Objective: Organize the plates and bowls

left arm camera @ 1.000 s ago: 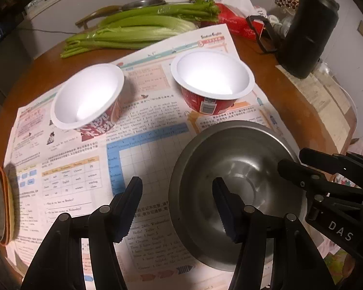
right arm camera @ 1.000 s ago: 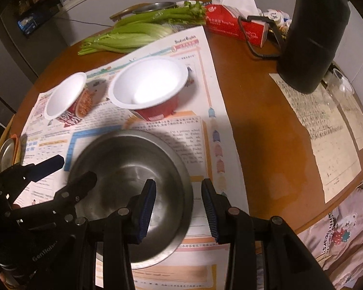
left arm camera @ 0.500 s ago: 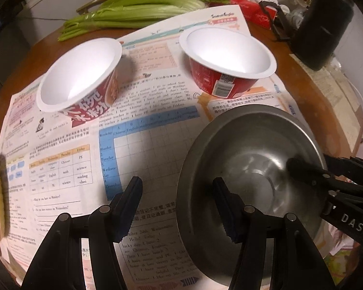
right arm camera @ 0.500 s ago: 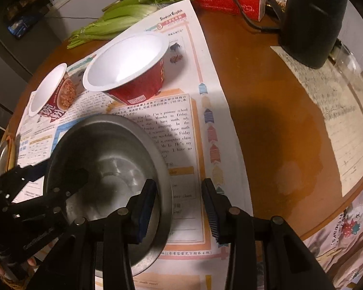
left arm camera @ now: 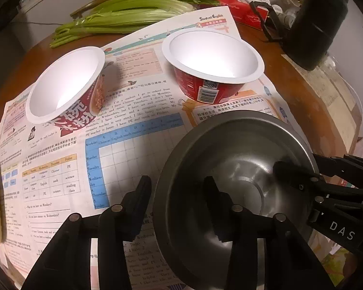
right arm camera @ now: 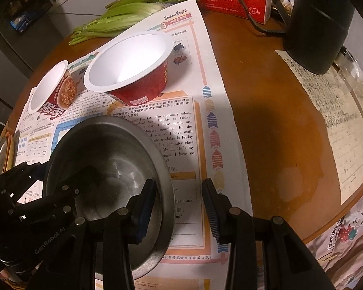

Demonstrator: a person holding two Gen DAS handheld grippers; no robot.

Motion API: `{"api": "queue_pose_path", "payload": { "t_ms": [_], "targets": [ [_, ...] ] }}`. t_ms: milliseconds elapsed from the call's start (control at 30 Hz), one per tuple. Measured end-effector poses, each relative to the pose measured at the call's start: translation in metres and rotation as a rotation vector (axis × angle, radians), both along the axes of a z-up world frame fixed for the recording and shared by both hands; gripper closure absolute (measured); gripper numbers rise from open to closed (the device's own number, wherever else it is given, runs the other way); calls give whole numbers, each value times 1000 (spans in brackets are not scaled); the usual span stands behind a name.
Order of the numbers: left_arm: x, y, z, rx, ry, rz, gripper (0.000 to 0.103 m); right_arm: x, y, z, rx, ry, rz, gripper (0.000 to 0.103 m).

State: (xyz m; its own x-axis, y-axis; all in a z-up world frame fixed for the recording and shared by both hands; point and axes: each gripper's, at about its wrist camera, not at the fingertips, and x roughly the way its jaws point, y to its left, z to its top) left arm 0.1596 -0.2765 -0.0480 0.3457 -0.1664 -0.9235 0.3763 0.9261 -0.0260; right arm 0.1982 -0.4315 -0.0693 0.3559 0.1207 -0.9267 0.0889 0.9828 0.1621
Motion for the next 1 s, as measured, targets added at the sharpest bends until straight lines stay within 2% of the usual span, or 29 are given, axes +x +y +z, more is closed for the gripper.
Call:
{"api": "queue_pose_path", "payload": {
  "t_ms": [167,233,267,333,500,767,1000],
  "targets": [
    [1,3,2,-23,18,1,74,6,1,0,14,3,-11,63],
    [0,3,2,-16,19,-4,75,7,1,0,13,3,-12,64],
    [0,3,2,-14,19,-7,75,7,1,0,17,1,-12,66],
    [1,4,3,-25,27,-2,76,7,0,-1,47,1,-10,77],
    [3,9,3,-55,49,1,79,7,1,0,72,9,-13,86],
    [-1,14,6,-59,55,-1,80,5,4,2,76,16,-29,86],
    [-2,30,12,-52,46,38,82,-1,13,13,55,-4,-9,87]
  ]
}}
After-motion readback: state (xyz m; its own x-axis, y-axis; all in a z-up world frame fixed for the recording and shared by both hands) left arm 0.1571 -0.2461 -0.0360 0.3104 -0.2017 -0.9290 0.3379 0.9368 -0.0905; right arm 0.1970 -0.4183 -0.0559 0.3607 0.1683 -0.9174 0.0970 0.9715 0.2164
